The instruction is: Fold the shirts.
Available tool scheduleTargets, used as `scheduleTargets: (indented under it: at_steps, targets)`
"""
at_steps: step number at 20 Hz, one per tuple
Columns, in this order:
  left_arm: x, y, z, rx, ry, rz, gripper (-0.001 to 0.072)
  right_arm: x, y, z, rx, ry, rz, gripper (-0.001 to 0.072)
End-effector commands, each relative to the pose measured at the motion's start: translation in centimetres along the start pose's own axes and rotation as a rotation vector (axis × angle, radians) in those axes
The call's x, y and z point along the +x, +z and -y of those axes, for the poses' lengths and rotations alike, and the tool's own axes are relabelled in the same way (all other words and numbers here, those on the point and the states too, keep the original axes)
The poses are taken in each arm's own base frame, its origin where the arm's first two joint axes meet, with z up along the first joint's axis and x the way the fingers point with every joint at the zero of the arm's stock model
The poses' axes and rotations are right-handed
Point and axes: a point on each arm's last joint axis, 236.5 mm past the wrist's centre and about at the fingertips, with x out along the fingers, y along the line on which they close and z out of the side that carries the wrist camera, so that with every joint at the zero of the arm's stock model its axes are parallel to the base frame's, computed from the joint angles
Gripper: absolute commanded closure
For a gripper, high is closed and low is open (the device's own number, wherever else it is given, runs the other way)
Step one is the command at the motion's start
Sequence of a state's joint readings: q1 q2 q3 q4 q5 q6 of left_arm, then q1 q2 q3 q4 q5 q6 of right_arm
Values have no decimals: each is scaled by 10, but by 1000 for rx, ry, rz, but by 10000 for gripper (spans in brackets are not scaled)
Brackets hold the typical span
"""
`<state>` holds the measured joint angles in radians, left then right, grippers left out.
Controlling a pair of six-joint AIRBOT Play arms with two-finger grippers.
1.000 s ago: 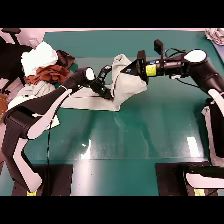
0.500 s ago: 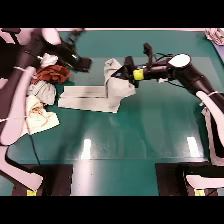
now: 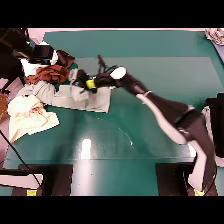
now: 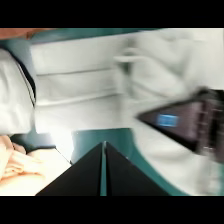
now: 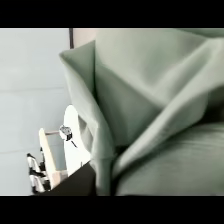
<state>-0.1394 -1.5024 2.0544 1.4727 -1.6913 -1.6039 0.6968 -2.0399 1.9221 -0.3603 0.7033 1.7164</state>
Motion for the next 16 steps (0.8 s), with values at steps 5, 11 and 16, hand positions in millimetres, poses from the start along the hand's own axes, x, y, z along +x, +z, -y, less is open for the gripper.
scheduleTargets:
  at_steps: [5,11,16]
  targets:
    - [-8,-15,-6,-22,17,-47,648,72,15,29,166,107,157,266]
    - [-8,-21,-6,-19,17,-74,648,-71,52,75,-224,-296,-47,274]
    - [-8,-18,-5,-18,14,-59,647,-229,73,145,-231,-675,-30,115]
